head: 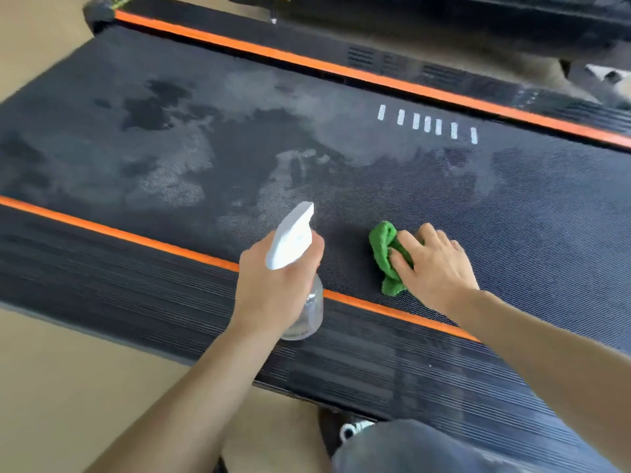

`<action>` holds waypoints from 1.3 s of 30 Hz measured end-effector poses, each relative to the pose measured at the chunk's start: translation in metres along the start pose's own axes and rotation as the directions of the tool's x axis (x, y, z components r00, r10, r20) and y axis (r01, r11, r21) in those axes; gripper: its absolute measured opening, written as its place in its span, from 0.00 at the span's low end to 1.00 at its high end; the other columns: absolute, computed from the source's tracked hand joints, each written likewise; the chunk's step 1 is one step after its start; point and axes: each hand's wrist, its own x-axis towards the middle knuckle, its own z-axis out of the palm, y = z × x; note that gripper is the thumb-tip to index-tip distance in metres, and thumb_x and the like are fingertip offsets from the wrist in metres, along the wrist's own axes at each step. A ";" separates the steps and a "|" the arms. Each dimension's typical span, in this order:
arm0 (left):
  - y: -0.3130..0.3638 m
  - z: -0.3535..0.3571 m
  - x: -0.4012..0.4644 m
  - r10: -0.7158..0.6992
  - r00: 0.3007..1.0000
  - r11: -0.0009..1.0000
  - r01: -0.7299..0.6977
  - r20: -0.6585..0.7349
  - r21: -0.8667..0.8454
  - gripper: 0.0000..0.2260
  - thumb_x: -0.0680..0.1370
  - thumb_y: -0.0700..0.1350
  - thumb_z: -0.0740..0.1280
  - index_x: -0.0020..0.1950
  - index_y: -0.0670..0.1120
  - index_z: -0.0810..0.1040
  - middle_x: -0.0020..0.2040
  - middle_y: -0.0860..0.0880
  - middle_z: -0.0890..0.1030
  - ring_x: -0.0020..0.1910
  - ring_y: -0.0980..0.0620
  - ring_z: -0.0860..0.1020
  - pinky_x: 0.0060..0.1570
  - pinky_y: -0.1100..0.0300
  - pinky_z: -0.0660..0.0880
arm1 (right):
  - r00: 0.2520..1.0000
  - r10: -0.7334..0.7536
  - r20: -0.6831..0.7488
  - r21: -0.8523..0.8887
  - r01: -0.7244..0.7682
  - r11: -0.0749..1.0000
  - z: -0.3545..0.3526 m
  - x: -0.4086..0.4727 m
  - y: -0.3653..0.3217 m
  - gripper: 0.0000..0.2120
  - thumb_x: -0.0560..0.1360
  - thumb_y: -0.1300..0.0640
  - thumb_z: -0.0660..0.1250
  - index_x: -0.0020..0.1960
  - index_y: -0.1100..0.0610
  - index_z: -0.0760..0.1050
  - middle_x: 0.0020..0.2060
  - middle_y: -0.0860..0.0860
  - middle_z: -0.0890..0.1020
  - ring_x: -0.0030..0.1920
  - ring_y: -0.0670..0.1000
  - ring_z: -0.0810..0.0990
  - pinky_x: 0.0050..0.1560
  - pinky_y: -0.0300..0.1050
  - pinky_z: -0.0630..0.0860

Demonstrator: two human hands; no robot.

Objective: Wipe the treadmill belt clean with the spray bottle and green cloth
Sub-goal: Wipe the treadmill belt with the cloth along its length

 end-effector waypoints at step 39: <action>0.020 0.002 0.090 -0.150 0.989 0.970 0.143 0.018 0.198 0.14 0.77 0.56 0.73 0.40 0.47 0.82 0.30 0.60 0.82 0.28 0.66 0.78 0.38 0.60 0.72 | 0.956 0.246 -0.157 0.473 -0.146 0.869 -0.022 0.090 0.018 0.13 0.79 0.50 0.64 0.62 0.51 0.76 0.53 0.53 0.76 0.56 0.59 0.73 0.53 0.51 0.72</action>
